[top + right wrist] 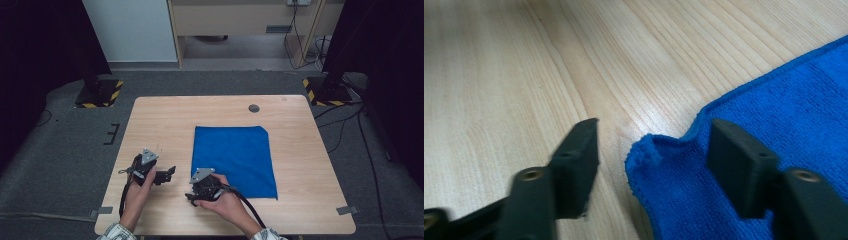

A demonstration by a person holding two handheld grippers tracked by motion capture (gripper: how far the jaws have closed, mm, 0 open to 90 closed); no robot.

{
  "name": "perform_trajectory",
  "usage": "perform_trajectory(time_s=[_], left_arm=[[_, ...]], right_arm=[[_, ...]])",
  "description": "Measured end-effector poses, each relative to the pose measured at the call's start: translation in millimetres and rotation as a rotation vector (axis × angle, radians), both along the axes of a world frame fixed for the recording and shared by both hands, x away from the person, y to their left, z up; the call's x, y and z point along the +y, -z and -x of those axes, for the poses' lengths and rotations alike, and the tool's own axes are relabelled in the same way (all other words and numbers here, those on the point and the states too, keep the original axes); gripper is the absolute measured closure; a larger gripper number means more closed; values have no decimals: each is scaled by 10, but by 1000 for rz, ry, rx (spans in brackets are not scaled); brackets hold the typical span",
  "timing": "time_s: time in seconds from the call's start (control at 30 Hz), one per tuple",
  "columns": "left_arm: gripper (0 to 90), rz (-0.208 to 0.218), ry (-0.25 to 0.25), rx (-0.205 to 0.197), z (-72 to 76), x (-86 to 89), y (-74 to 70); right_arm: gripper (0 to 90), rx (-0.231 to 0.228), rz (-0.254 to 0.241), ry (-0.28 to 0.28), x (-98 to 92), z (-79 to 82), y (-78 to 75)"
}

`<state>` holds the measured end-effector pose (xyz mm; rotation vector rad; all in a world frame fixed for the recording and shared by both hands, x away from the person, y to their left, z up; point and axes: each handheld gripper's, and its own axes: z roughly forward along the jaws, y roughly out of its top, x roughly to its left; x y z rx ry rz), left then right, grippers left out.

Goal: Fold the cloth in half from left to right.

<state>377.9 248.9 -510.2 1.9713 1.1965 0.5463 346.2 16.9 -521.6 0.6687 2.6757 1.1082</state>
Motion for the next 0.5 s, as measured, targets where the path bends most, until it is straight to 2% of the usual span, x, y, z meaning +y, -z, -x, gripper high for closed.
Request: perform_trajectory(time_s=[0.17,0.33,0.5], left_arm=[[85,-9,6,11,-4,-25,14],[85,-2,6,5,-2,-25,8],[85,-3,10,15,-7,-27,15]], right_arm=[[588,8,-13,11,1,12,25],[744,-5,-29,19,21,38,40],[855,-9,-42,15,27,47,26]])
